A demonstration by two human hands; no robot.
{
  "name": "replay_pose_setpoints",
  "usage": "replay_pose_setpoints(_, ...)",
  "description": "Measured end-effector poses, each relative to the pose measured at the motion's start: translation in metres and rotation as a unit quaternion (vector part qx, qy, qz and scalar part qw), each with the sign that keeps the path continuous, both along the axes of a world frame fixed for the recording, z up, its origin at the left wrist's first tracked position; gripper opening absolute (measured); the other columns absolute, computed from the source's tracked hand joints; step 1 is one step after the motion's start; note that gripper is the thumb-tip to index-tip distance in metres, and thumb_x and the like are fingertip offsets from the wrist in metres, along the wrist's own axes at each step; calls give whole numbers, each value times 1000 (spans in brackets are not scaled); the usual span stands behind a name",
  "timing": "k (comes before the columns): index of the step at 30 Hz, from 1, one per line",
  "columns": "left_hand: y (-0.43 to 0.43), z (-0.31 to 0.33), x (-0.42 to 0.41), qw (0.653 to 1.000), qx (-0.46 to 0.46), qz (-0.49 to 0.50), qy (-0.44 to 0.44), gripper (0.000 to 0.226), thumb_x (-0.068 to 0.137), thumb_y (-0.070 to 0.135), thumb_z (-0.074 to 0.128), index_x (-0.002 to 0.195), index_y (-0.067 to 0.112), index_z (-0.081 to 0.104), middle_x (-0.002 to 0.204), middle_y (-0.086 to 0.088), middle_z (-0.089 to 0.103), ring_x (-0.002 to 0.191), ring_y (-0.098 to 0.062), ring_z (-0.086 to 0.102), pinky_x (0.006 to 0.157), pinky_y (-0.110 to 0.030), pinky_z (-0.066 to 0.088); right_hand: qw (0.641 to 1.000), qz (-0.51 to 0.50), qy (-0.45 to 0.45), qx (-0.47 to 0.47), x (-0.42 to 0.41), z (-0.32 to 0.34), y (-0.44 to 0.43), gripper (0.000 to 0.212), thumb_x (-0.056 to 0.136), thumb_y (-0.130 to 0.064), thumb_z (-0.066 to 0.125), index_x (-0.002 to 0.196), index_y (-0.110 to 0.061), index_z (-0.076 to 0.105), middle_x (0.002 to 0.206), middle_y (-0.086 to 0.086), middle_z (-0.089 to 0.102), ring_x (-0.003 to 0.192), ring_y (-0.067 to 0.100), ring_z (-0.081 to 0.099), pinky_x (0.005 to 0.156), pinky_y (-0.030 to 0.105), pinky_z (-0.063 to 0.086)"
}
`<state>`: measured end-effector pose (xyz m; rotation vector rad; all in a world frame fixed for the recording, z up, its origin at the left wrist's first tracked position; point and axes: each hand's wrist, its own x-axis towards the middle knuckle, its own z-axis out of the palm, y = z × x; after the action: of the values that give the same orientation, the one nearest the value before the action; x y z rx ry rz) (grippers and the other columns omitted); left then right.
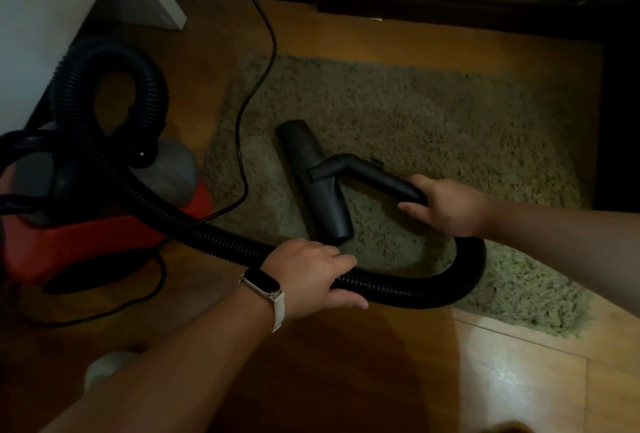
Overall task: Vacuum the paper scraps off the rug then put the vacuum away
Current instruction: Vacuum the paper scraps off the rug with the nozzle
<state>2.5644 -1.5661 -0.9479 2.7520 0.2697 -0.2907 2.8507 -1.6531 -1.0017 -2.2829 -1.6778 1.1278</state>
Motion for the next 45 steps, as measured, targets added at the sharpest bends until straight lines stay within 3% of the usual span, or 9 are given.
replay_pose_setpoints(5,-3,6,12,999,24,6,-46,66,85,80,30,101,27,64,79,9,62,70,-14,61,60,-30,48,999,-51,-6,3,21,10,-27,23,95,-54,54,107,-35,50,77,-5,64,62,8,62,48,20,42)
replay_pose_setpoints(14,-14,14,29,998,33,-27,-43,66,85,79,33,110,26,65,84,8,66,75,-15,64,65,-32,52,997,-71,-32,-5,37,17,-63,28,93,-60,53,108,-37,50,76,-5,65,61,10,63,58,38,56)
replay_pose_setpoints(19,-16,14,21,999,20,-44,14,67,86,80,32,117,28,60,92,8,64,82,-14,62,72,-35,52,998,-36,-41,-42,21,13,-62,25,94,-61,50,102,-38,46,77,-6,61,64,8,60,51,25,40)
replay_pose_setpoints(25,-12,7,5,1000,9,-17,23,77,81,85,21,118,30,60,91,9,63,81,-14,61,68,-31,46,999,-27,-8,-46,8,2,-40,27,95,-61,49,101,-34,47,80,-5,61,68,10,60,54,27,41)
replay_pose_setpoints(31,-3,6,-7,1000,-5,-3,10,72,84,84,24,111,28,61,84,10,62,73,-13,60,66,-36,53,998,-16,9,-57,-3,-9,-15,29,95,-61,48,105,-33,46,83,-6,60,71,9,60,54,26,40)
replay_pose_setpoints(36,1,3,-18,999,9,-5,-49,66,87,78,36,107,24,68,81,8,66,69,-14,63,59,-33,55,998,-8,34,-45,-12,-11,-1,24,96,-60,49,92,-37,43,82,-8,59,70,7,59,53,23,37)
replay_pose_setpoints(45,6,7,-21,999,-5,8,-32,70,86,78,32,110,22,67,85,6,67,75,-17,64,66,-38,55,991,-41,119,-51,-14,-10,3,28,95,-55,54,113,-34,52,90,-5,65,74,7,64,59,21,46)
